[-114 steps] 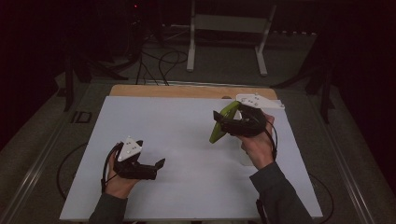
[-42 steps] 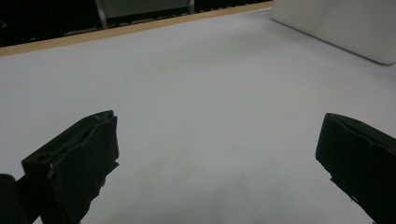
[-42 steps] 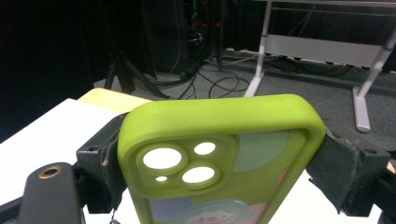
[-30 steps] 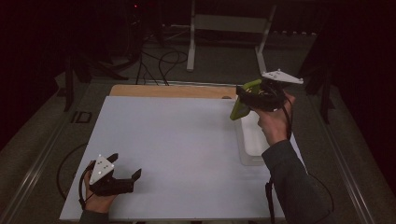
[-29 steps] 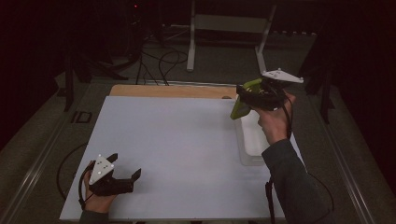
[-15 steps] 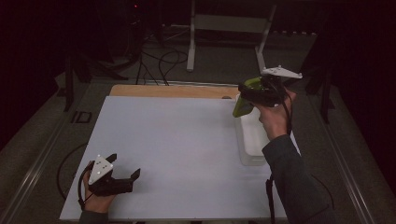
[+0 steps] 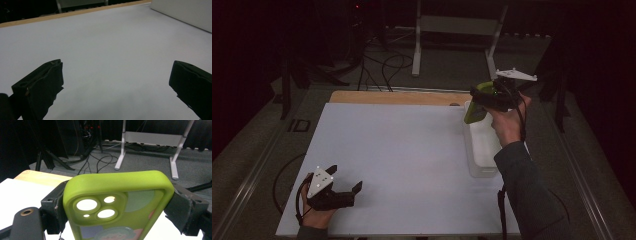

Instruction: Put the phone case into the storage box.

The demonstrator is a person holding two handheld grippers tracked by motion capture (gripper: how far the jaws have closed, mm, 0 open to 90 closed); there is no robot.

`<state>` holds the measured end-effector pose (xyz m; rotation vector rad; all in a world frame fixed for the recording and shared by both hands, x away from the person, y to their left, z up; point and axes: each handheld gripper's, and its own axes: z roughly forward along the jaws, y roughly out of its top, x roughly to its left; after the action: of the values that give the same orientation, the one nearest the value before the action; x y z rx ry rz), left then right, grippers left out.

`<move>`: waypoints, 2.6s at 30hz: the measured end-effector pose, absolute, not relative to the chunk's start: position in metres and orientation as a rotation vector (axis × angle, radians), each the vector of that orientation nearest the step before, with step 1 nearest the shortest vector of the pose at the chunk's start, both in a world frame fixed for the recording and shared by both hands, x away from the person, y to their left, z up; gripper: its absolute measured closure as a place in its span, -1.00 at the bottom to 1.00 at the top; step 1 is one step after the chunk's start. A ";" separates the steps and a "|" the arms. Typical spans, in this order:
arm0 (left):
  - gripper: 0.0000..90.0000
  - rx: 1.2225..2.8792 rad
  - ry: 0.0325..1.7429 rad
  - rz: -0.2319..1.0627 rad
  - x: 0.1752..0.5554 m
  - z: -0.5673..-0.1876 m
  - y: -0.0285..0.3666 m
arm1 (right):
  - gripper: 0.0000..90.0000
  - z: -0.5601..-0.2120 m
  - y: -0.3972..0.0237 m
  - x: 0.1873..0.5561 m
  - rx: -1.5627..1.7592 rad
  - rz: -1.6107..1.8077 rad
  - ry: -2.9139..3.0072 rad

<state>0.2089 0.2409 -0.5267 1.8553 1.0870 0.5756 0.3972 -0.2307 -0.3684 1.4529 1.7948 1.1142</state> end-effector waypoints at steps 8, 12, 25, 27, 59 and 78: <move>-1.00 1.857 1.086 0.572 0.209 -0.527 0.240 | -0.65 -0.369 -0.235 0.403 1.476 1.096 1.776; -1.00 1.860 1.080 0.571 0.209 -0.527 0.240 | -0.64 -0.369 -0.235 0.407 1.481 1.078 1.772; -1.00 1.865 1.080 0.566 0.209 -0.528 0.239 | -0.65 -0.374 -0.240 0.418 1.520 1.041 1.751; -1.00 1.866 1.080 0.566 0.209 -0.528 0.239 | -0.65 -0.375 -0.241 0.419 1.517 1.035 1.751; -1.00 1.867 1.072 0.563 0.209 -0.527 0.238 | -0.65 -0.384 -0.243 0.446 1.537 0.951 1.723; -1.00 1.861 1.075 0.567 0.208 -0.527 0.239 | -0.64 -0.400 -0.246 0.462 1.589 0.921 1.705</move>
<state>0.2085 0.2393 -0.5270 1.8608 1.0752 0.5672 0.4619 -0.2458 -0.4000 1.5891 1.7047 0.9207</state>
